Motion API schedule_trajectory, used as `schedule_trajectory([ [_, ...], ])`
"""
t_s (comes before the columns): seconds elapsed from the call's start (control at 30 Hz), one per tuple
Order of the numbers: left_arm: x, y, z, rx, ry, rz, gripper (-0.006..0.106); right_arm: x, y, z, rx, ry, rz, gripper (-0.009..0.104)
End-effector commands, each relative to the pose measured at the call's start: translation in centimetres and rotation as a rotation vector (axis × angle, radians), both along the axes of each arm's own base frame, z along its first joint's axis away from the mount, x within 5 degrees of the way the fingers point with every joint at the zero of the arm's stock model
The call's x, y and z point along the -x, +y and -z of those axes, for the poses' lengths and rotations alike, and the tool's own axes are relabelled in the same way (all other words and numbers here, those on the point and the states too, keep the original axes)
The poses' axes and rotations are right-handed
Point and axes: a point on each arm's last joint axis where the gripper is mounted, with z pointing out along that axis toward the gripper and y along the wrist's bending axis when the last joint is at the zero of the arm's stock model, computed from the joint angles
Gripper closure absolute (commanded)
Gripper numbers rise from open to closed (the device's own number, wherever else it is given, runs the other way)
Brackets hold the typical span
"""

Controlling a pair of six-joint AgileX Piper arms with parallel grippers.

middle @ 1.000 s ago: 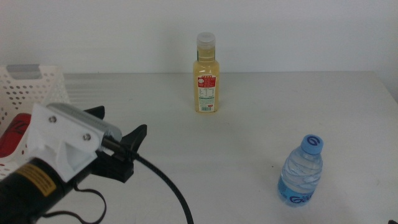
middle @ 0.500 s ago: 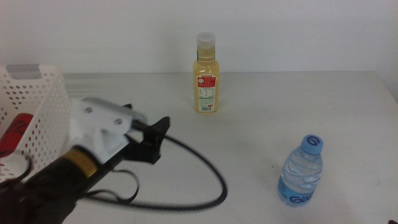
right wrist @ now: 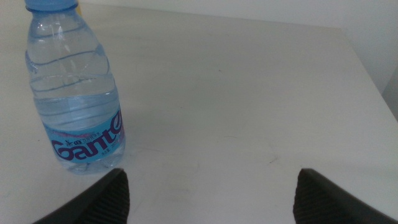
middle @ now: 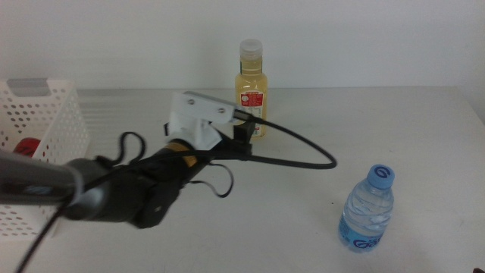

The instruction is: Use arms to grab the bottles and put them into the dustbin to the left of the table.

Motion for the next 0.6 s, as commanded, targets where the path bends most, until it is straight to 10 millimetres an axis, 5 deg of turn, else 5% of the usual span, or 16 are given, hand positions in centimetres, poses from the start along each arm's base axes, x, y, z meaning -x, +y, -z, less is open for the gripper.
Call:
schedule_trajectory([
  [0.0,-1.2,-1.2,-2.5,0.061,-0.125,-0.043,0.010,0.0,-0.1,-0.9,0.005,-0.087,0.007,0.016],
  [0.57,-8.5,-5.7,-0.9,0.075,-0.126,-0.093,0.010,0.0,-0.1,-0.9,0.005,-0.087,0.007,0.016],
])
